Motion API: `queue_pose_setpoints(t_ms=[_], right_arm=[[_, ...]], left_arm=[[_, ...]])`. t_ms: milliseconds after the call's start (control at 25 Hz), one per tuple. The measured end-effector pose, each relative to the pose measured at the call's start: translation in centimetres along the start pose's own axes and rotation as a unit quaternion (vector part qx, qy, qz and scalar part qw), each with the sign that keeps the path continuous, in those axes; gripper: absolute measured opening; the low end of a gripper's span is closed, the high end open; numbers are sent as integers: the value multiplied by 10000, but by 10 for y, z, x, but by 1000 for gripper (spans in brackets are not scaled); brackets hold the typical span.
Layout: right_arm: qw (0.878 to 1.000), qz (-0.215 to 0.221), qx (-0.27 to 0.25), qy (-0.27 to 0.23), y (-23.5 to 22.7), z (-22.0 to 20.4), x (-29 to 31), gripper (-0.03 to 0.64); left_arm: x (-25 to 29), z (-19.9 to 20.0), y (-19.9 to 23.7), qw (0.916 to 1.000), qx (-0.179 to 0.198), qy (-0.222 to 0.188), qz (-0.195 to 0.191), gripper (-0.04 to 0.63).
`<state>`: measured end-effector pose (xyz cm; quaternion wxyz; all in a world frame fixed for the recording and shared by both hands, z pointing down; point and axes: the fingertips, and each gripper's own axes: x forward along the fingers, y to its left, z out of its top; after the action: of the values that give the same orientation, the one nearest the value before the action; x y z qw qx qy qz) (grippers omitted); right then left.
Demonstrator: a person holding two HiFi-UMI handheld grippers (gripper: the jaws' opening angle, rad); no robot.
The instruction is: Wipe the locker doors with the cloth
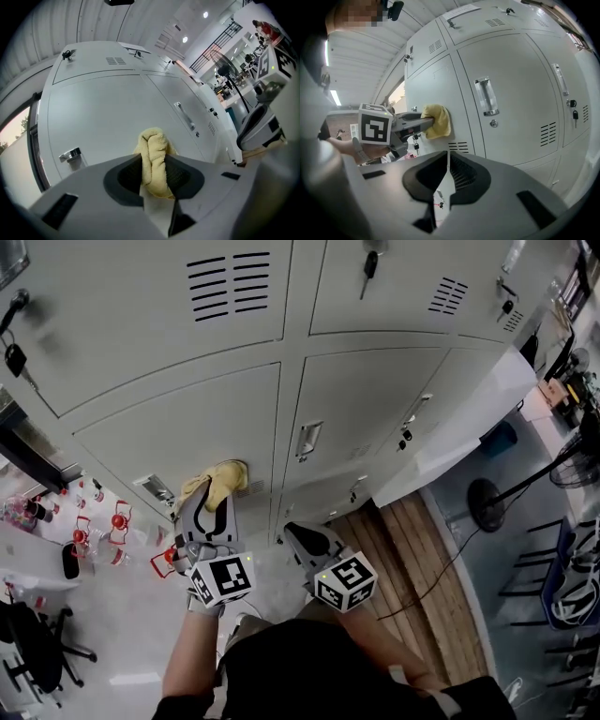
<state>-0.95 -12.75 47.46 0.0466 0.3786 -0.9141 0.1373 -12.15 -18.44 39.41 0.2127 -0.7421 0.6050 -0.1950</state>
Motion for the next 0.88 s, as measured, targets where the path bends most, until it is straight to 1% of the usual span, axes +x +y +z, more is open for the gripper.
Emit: queue_pose_setpoints(t_ms=[280, 560, 760, 880], right_arm=[[9997, 237, -73, 20, 26, 0, 19, 31], [9985, 520, -116, 104, 53, -5, 37, 31], [9974, 686, -139, 156, 68, -8, 45, 31], [9969, 751, -127, 201, 73, -11, 49, 31]], left_arm=[[-20, -22, 34, 9994, 81, 83, 325, 114], [-43, -40, 72, 9971, 50, 254, 711, 114], [-56, -47, 88, 9953, 89, 308, 915, 114], [-61, -51, 91, 9947, 77, 329, 967, 114]])
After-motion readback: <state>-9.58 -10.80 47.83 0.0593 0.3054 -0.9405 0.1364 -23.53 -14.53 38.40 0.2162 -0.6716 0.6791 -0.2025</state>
